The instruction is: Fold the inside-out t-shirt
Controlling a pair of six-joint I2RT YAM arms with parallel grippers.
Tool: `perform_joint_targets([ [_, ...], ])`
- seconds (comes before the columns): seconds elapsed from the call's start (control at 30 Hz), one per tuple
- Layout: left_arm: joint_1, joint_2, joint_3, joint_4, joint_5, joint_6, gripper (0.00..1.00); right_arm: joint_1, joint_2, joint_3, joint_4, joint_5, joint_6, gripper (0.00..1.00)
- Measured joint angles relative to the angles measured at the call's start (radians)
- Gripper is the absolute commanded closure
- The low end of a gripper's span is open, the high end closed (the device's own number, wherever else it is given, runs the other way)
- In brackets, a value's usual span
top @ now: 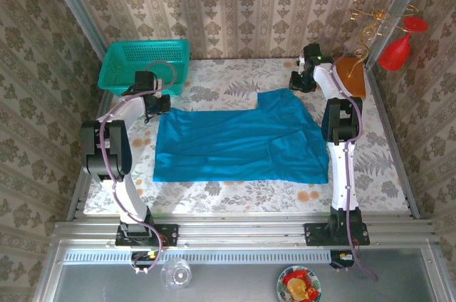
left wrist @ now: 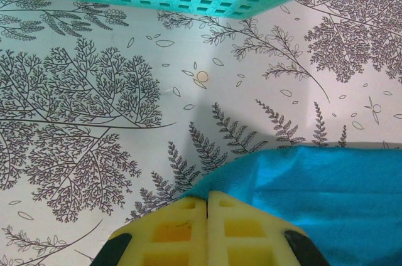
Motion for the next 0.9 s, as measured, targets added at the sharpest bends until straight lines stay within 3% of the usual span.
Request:
perform_joint_targets([
  [0.13,0.000,0.000,0.000,0.000,0.007,0.000,1.00,0.000,0.000,0.014,0.000,-0.013,0.012,1.00],
  [0.37,0.000,-0.003,0.000,0.011,0.010,-0.006,1.00,0.000,-0.054,0.017,-0.006,-0.013,0.015,1.00],
  [0.53,0.003,-0.032,-0.011,0.036,0.015,-0.026,1.00,0.000,-0.200,0.001,-0.027,-0.013,0.014,1.00],
  [0.9,0.038,-0.137,-0.135,0.115,0.034,-0.066,1.00,0.005,-0.603,-0.399,-0.014,-0.013,0.020,1.00],
])
